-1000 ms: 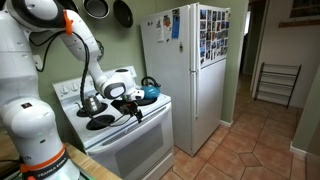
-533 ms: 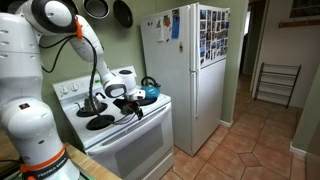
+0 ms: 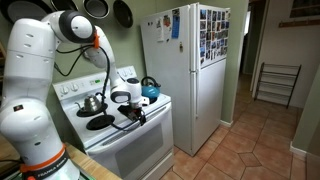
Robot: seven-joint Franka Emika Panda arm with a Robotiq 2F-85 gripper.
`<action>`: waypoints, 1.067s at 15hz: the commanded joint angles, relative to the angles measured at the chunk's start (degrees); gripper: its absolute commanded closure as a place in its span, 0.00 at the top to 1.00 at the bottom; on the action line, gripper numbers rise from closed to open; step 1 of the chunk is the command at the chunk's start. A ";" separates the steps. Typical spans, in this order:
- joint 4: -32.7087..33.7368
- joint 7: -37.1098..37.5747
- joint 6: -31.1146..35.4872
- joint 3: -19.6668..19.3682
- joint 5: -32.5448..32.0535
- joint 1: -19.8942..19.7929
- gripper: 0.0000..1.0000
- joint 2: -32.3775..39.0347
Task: Open the oven door.
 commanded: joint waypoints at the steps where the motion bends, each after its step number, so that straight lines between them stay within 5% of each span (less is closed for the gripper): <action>1: 2.34 -7.69 1.60 3.90 3.74 -5.71 1.00 4.46; 16: 9.98 -17.62 10.06 11.10 4.25 -15.13 1.00 20.04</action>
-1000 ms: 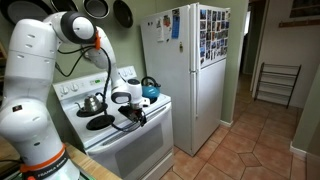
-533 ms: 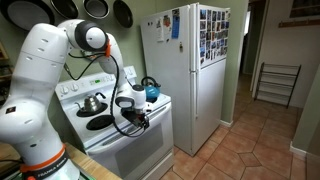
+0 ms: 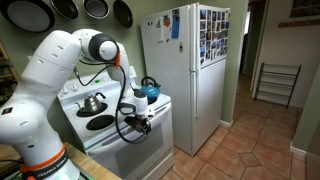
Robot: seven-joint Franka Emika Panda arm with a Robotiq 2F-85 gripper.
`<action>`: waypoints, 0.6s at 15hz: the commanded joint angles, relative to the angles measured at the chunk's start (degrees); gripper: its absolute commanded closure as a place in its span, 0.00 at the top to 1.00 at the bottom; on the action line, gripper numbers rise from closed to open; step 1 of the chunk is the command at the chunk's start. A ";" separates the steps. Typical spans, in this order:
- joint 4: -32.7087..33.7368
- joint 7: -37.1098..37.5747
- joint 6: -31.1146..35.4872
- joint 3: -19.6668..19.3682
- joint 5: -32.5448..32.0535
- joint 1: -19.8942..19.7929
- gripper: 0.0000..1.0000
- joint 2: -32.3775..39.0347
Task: Open the oven door.
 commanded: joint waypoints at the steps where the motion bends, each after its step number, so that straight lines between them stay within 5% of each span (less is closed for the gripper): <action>1: 1.45 -3.20 1.85 1.43 -0.19 -3.06 1.00 3.72; 9: 1.68 -3.90 0.30 -1.11 -1.09 -4.34 1.00 5.59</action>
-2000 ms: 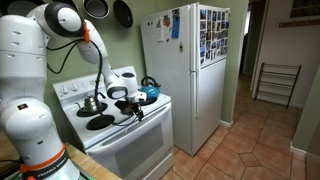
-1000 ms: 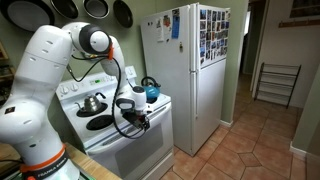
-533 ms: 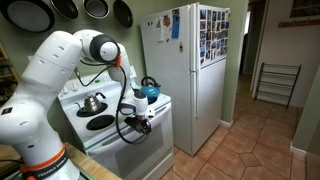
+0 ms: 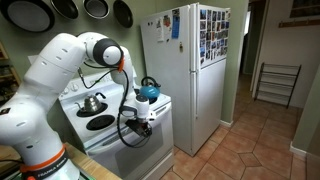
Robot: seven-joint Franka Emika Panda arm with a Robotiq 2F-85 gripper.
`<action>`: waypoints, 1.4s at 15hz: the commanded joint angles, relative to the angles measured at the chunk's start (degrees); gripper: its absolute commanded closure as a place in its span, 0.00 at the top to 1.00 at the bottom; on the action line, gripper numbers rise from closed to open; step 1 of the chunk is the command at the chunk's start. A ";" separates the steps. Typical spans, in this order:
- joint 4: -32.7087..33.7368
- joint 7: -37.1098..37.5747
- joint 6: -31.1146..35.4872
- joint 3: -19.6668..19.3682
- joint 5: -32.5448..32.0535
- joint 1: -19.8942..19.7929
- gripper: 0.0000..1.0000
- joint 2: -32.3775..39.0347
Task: Open the oven door.
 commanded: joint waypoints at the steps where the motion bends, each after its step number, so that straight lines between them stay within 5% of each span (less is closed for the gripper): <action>1: 0.42 -1.65 -0.29 -2.29 -1.11 -1.71 1.00 2.35; 8: -0.65 -3.43 -0.99 -4.79 -2.28 -4.07 1.00 2.15; 21: 1.84 -0.23 2.05 -21.02 -5.88 4.82 1.00 4.71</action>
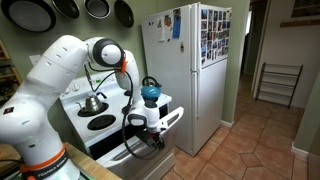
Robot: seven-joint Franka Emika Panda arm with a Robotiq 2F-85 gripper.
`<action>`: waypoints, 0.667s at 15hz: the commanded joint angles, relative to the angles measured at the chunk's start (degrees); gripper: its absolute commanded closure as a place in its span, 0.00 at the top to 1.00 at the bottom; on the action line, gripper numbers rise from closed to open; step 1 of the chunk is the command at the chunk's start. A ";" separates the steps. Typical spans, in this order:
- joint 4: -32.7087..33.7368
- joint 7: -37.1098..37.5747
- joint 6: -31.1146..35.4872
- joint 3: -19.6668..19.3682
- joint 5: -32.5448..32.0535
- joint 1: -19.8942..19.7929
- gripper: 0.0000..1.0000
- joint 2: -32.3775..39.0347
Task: Open the oven door.
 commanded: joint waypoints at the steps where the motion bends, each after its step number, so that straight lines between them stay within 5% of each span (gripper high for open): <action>1: 0.48 -0.84 2.55 -5.85 -1.51 0.67 1.00 2.80; 10: 1.62 -0.85 1.48 -6.58 -0.62 -1.16 1.00 1.94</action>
